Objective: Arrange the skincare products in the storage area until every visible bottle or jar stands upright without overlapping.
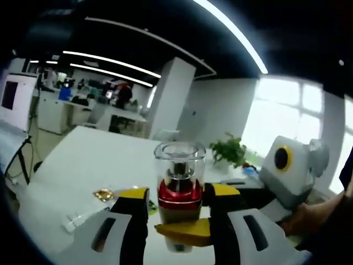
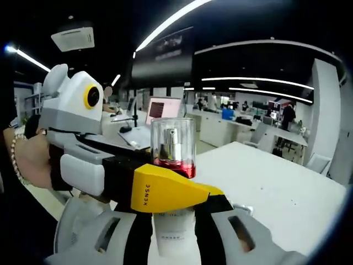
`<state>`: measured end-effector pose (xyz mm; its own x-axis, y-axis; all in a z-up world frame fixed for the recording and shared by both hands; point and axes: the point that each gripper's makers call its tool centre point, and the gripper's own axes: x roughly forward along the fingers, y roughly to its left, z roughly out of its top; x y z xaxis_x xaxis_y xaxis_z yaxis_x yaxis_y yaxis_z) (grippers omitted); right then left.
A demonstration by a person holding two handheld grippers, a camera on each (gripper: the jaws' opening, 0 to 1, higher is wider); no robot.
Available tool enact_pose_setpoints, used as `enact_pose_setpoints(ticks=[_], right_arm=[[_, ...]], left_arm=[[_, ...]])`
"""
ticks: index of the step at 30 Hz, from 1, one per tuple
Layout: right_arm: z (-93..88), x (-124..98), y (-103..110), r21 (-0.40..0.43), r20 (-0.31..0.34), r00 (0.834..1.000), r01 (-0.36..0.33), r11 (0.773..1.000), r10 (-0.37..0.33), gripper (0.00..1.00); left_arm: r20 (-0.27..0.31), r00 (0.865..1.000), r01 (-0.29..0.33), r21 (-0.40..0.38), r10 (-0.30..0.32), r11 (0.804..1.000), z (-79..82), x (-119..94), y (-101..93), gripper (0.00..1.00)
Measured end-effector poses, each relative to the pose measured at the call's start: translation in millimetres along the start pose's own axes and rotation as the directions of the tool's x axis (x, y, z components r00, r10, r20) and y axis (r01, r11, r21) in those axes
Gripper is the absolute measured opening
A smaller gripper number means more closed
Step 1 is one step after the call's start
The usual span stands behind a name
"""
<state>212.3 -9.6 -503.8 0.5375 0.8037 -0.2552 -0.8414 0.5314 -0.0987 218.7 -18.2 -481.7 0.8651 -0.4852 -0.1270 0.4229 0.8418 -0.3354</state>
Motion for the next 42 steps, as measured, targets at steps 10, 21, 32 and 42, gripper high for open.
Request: enact_pose_setpoints(ticks=[10, 21, 32, 42], right_arm=[[1.6, -0.1, 0.4, 0.008, -0.011, 1.0, -0.009, 1.0, 0.009, 0.28], [-0.8, -0.9, -0.5, 0.004, -0.02, 1.0, -0.009, 1.0, 0.009, 0.28], [1.2, -4.1, 3.0, 0.016, -0.019, 1.0, -0.016, 1.0, 0.016, 0.28], [12.5, -8.5, 11.9, 0.061, 0.048, 0.991, -0.125, 0.99, 0.122, 0.3]], left_arm=[[0.003, 1.0, 0.009, -0.008, -0.009, 1.0, 1.2, 1.8, -1.3, 0.3], [0.003, 1.0, 0.009, -0.005, -0.009, 1.0, 1.5, 2.6, -2.6, 0.29], [-0.013, 1.0, 0.006, -0.002, -0.006, 1.0, 0.6, 1.9, -2.1, 0.26], [-0.038, 0.996, 0.082, -0.009, -0.083, 0.997, 7.4, -2.3, -7.8, 0.26]])
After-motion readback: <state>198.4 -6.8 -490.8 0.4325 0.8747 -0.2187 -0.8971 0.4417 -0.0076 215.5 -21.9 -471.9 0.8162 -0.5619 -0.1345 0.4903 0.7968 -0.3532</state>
